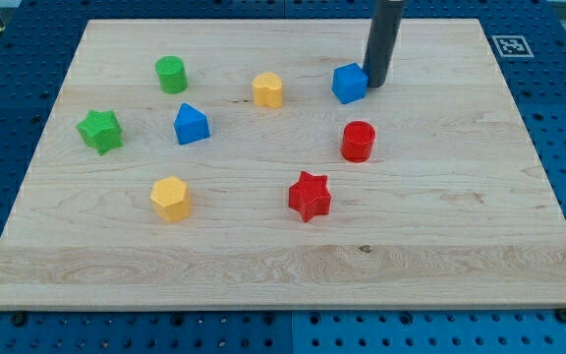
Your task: Move the cube to the right of the yellow heart
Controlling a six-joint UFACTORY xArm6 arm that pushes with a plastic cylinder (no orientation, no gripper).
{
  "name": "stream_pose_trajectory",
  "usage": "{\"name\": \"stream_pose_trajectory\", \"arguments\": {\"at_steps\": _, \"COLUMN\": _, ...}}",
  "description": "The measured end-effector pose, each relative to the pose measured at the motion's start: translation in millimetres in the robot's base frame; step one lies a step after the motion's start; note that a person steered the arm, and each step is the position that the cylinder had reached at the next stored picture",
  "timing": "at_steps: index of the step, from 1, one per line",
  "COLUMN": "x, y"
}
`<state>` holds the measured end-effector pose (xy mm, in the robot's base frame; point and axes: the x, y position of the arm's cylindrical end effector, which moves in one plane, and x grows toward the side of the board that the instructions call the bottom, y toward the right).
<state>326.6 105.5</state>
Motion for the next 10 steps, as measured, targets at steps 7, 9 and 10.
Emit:
{"name": "stream_pose_trajectory", "arguments": {"at_steps": 7, "x": -3, "y": -56}}
{"name": "stream_pose_trajectory", "arguments": {"at_steps": 9, "x": 5, "y": -21}}
{"name": "stream_pose_trajectory", "arguments": {"at_steps": 10, "x": 16, "y": 16}}
